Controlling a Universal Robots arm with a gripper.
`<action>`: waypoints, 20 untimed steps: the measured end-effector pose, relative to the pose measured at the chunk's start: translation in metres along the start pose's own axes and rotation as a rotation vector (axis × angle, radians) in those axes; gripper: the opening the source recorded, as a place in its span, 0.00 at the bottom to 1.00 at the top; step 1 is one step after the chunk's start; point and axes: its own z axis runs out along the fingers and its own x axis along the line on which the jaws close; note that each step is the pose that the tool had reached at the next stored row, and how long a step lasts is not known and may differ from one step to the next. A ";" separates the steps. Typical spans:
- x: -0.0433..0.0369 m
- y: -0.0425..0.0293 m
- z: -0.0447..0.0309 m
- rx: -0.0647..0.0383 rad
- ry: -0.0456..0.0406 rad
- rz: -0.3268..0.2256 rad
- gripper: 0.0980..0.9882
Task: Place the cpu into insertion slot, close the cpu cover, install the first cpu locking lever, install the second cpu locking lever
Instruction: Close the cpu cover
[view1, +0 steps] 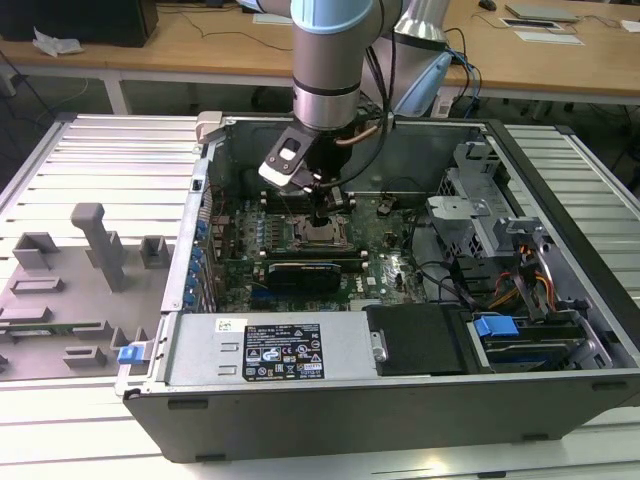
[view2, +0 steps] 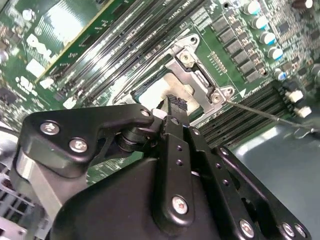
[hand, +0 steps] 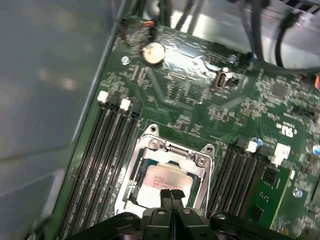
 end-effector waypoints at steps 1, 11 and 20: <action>0.0000 0.0000 -0.0005 0.001 0.0001 -0.040 0.01; 0.0001 0.0001 -0.0036 0.002 0.0052 -0.289 0.01; 0.0001 0.0001 -0.0036 0.002 0.0136 -0.563 0.01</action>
